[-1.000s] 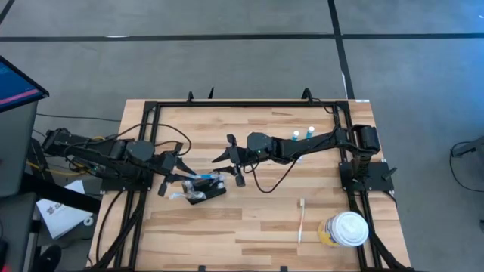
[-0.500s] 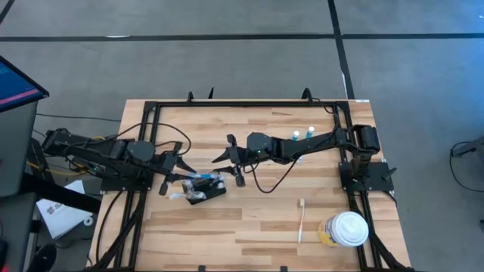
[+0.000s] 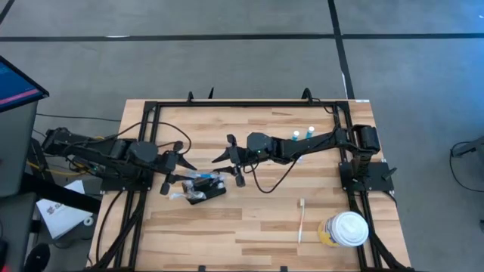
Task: Pick & Place toothbrushing station
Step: Put the left blue toothbrush into the top right section of the mesh organizer
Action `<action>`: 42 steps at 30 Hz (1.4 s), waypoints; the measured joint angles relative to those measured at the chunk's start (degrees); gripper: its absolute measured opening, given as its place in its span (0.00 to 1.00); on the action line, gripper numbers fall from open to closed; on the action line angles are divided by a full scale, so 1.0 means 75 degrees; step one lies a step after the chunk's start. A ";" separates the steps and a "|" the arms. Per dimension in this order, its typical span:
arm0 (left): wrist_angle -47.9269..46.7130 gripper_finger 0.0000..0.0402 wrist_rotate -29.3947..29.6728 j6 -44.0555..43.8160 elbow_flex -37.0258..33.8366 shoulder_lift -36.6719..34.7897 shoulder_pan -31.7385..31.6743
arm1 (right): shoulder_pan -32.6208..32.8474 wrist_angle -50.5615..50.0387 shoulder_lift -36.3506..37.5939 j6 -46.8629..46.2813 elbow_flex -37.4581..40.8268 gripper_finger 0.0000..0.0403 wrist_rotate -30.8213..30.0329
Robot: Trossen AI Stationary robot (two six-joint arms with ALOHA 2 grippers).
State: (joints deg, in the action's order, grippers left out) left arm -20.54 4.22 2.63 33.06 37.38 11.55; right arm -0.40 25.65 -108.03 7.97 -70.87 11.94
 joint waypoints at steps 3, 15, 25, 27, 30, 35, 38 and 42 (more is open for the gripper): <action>-0.0014 0.36 0.0022 0.0009 0.0000 0.0025 0.0000 | 0.0000 -0.0015 0.0000 0.0000 0.0000 0.32 0.0000; -0.0008 0.10 0.0409 0.0017 0.0000 0.0025 0.0000 | 0.0000 -0.0015 0.0000 0.0003 0.0000 0.32 0.0000; 0.0375 0.00 0.0741 0.0225 0.0000 0.0101 -0.0006 | 0.0000 0.0008 0.0000 0.0003 0.0000 0.32 0.0000; 0.0606 0.00 0.0788 0.0316 -0.0006 0.0167 -0.0016 | 0.0000 0.0009 0.0000 0.0003 0.0000 0.32 0.0000; 0.0909 0.00 0.0783 0.0593 -0.0006 0.0428 -0.0127 | 0.0000 0.0020 0.0000 0.0004 0.0000 0.32 0.0000; 0.1296 0.00 0.0786 0.0706 0.0002 0.1123 -0.0578 | 0.0000 0.0015 0.0000 0.0003 0.0000 0.32 0.0000; 0.1553 0.00 0.0730 0.0788 0.0022 0.1488 -0.0932 | 0.0000 0.0011 0.0000 0.0006 0.0000 0.32 0.0000; 0.1882 0.00 -0.0162 0.0854 -0.0032 0.1755 -0.1320 | 0.0000 0.0005 0.0000 0.0006 0.0001 0.32 0.0000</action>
State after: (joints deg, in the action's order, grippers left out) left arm -6.43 3.00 9.04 32.82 50.54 1.65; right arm -0.40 25.69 -108.03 8.01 -70.87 11.94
